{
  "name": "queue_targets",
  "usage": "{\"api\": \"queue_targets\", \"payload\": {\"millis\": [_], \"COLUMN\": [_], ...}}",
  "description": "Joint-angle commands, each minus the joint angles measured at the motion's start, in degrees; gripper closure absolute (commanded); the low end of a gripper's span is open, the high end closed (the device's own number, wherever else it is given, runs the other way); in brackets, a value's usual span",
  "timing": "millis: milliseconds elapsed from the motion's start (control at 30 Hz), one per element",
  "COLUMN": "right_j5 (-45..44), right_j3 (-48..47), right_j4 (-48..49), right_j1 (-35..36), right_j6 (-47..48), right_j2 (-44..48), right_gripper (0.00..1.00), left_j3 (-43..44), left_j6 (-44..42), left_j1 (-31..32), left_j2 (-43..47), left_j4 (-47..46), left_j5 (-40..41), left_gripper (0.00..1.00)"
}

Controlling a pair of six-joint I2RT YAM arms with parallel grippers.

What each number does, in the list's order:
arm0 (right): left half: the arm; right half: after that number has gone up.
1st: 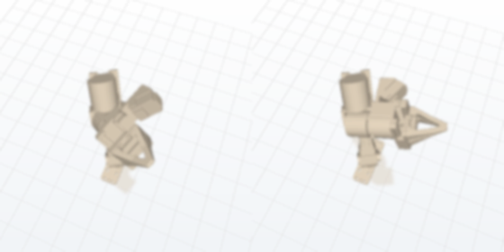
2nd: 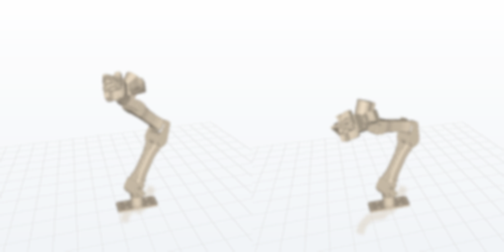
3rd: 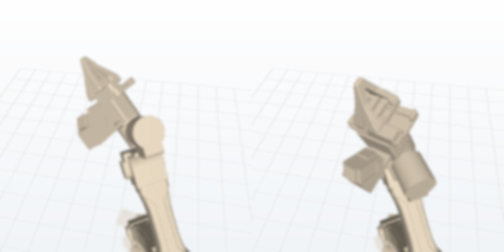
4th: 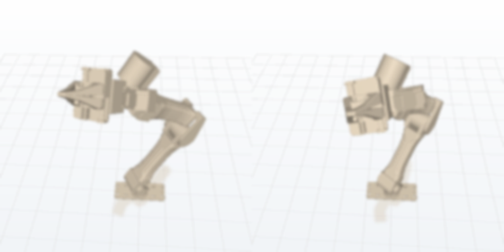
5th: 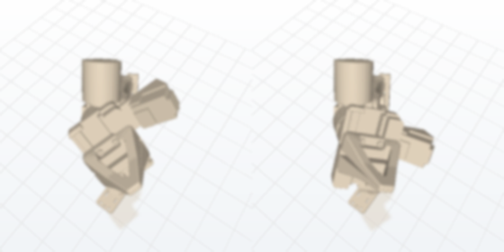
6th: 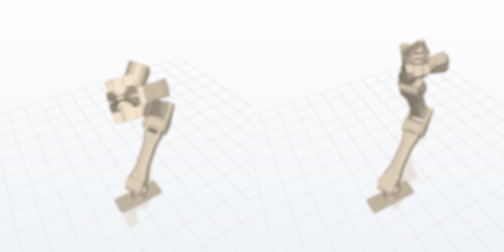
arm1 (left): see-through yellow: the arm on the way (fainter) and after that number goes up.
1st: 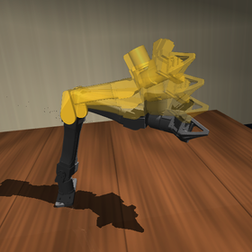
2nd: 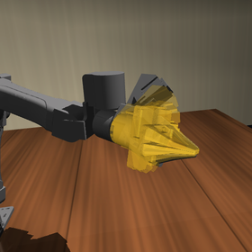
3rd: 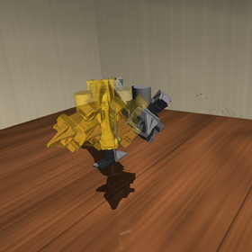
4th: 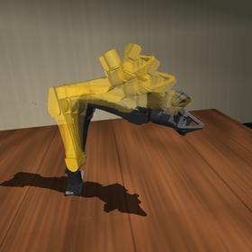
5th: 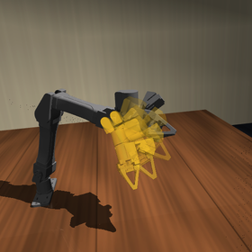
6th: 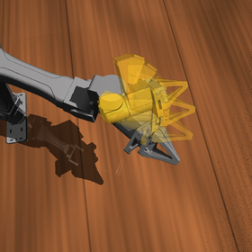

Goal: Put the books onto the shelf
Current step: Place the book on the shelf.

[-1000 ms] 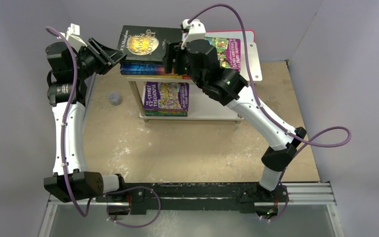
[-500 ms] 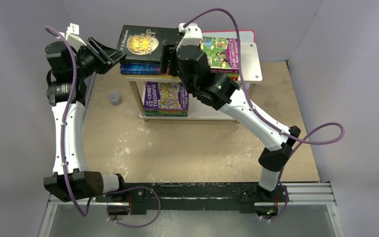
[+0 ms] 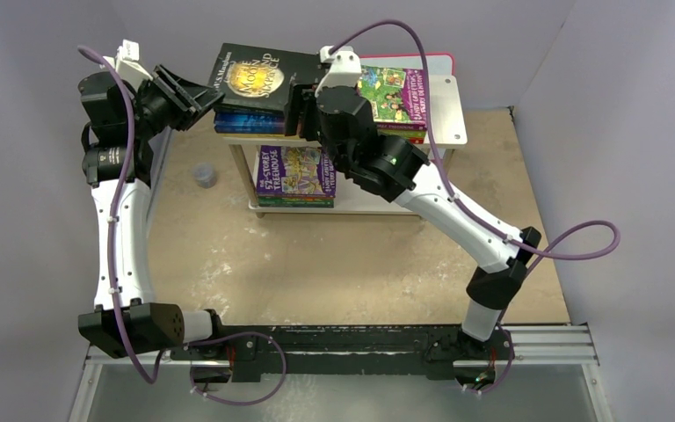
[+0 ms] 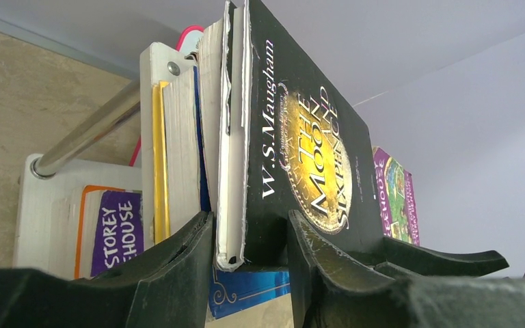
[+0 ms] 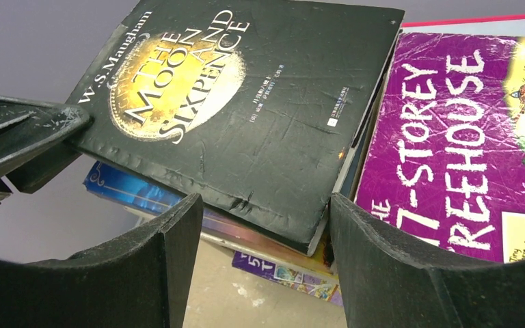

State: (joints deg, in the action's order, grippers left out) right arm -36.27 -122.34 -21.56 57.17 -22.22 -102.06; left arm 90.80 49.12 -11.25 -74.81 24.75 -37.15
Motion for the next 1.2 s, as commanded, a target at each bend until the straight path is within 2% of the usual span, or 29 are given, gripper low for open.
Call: {"api": "queue_targets", "payload": {"millis": [0, 167, 433, 667, 833, 1000, 1167], "right_j5": [1.4, 1.7, 3.3, 3.6, 3.7, 4.6, 6.5], "right_j3": [1.4, 1.5, 3.8, 6.1, 7.3, 7.0, 6.5], "right_j4": [1.0, 1.3, 2.6, 4.2, 4.5, 4.3, 3.1], "right_j1": [1.0, 1.0, 1.0, 1.0, 1.0, 1.0, 1.0], "right_j6": [-0.6, -0.1, 0.8, 1.2, 1.8, 3.4, 3.5], "right_j2": [3.0, 3.2, 5.3, 8.1, 9.2, 9.0, 8.7], "right_gripper": [0.31, 0.31, 0.31, 0.31, 0.31, 0.31, 0.31], "left_j3": [1.8, 1.6, 4.1, 3.7, 3.5, 3.7, 5.2], "left_j6": [1.6, 4.2, 1.5, 2.0, 2.7, 1.3, 0.7], "left_j1": [0.3, 0.3, 0.2, 0.2, 0.2, 0.3, 0.3], "left_j2": [1.5, 2.6, 3.7, 5.3, 6.1, 6.3, 3.7], "left_j4": [-6.0, -7.0, -0.1, 1.8, 1.4, 1.6, 2.1], "left_j5": [-4.0, -4.2, 2.2, 4.7, 4.6, 4.7, 6.0], "left_gripper": [0.84, 0.89, 0.93, 0.98, 0.99, 0.95, 0.95]}}
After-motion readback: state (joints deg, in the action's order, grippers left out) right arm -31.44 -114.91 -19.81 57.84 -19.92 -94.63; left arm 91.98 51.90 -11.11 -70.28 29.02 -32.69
